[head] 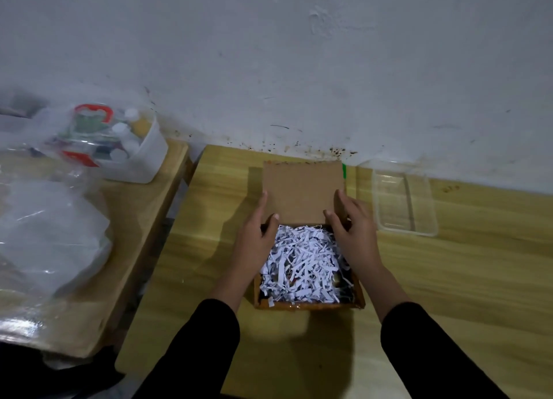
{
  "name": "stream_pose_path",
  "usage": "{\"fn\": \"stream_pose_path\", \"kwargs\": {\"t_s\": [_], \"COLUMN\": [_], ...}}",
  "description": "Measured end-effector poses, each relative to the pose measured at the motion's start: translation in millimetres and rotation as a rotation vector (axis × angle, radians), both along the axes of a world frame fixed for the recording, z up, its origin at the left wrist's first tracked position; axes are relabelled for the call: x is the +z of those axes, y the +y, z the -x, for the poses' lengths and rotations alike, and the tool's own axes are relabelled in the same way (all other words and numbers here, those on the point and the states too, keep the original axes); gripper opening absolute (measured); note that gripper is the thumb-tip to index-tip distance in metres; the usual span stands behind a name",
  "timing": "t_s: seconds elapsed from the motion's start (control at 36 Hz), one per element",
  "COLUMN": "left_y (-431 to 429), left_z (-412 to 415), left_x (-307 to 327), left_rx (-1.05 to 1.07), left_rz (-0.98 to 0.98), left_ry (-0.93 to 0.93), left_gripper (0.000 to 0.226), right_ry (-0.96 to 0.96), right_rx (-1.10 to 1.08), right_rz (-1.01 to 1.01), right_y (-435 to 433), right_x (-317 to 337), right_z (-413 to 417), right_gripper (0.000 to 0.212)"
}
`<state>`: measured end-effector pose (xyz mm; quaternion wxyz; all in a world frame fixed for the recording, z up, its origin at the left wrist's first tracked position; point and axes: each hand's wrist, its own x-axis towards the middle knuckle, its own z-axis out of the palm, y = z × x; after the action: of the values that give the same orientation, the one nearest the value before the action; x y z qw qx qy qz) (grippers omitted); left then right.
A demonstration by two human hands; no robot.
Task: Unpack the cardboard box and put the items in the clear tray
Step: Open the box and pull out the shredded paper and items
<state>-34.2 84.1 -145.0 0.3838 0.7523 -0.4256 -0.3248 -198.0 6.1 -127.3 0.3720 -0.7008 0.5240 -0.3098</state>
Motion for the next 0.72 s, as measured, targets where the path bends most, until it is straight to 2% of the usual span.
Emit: {"fn": "stream_pose_path", "kwargs": {"t_s": [0.06,0.14,0.22,0.28,0.33,0.39,0.44,0.53,0.61,0.72], "left_y": [1.3,4.1,12.6,21.2,28.6,31.1,30.9,27.6,21.9,12.6], "left_z": [0.8,3.5,7.8,10.0,13.6,16.6,19.9,20.7,22.1,27.5], "left_x": [5.9,19.6,35.5,45.0,52.3,53.6,53.1,52.8,49.7,37.7], "left_rx": [-0.006,0.010,-0.003,-0.054,-0.172,-0.338,-0.486,-0.627,-0.701,-0.753], "left_rz": [-0.003,0.079,0.150,0.191,0.181,0.079,-0.033,-0.223,-0.375,-0.486], "left_ry": [-0.049,-0.221,-0.352,-0.423,-0.457,-0.465,-0.513,-0.579,-0.638,-0.686], "left_gripper": [0.057,0.049,0.041,0.038,0.039,0.047,0.065,0.095,0.117,0.120], "right_ry": [0.038,0.110,0.173,0.190,0.227,0.316,0.443,0.661,0.784,0.881], "right_rx": [0.023,0.078,0.115,0.155,0.286,0.483,0.634,0.743,0.786,0.816], "right_rz": [0.011,0.020,0.133,0.202,0.201,0.138,0.041,-0.076,-0.131,-0.159], "right_y": [1.4,7.7,20.5,30.3,38.1,41.7,42.0,35.5,29.8,27.7], "right_x": [1.2,8.1,21.0,30.5,37.2,38.2,37.1,34.2,31.9,25.8], "right_z": [4.9,17.3,33.8,43.3,48.6,44.8,37.8,26.5,16.4,5.1], "right_gripper": [0.050,0.051,0.048,0.046,0.046,0.056,0.076,0.101,0.112,0.115]}}
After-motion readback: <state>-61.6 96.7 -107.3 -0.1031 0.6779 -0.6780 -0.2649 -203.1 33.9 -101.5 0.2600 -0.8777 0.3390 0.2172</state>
